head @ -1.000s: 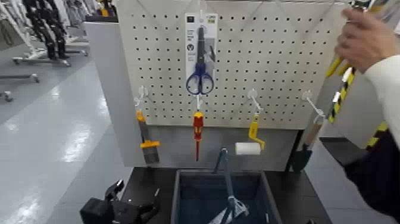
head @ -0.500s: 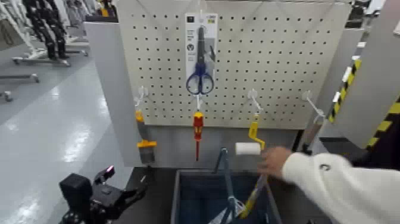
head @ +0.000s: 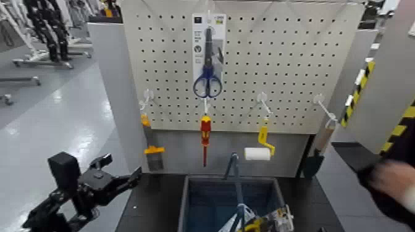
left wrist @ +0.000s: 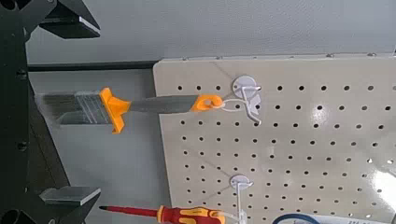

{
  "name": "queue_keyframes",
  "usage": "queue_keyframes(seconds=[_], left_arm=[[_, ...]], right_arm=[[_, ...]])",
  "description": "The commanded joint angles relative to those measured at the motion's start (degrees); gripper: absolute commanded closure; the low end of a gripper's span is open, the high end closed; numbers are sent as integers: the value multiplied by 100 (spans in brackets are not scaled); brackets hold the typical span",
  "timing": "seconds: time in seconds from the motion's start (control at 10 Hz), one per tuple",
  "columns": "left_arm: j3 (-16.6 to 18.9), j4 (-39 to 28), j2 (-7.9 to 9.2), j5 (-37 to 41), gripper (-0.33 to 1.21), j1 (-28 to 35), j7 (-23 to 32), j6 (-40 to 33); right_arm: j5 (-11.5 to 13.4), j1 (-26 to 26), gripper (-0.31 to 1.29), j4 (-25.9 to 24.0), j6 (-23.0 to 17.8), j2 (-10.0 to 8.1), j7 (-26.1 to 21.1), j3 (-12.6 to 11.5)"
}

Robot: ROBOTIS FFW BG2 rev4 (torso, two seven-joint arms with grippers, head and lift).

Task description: Put the yellow paint brush into the crate.

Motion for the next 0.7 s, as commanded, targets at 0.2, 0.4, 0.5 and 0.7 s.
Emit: queue_keyframes(seconds=[0.2,0.4,0.5,0.7], left_arm=[[-111,587,321,134,12,-663,-495,183],[-304,921,462,204,12,-1032,-785,254],[-419,1097,559,266,12,-1199,-864,254],[-629,1413,726,389,12,-1524,-1023,271]], right_arm=[[-6,-2,13,1,10,0,17,1],[-14,-10,13,1,19,-9,17,10],[-14,-10,13,1,19,0,17,10],[-14,-10,13,1,10,0,26,19]])
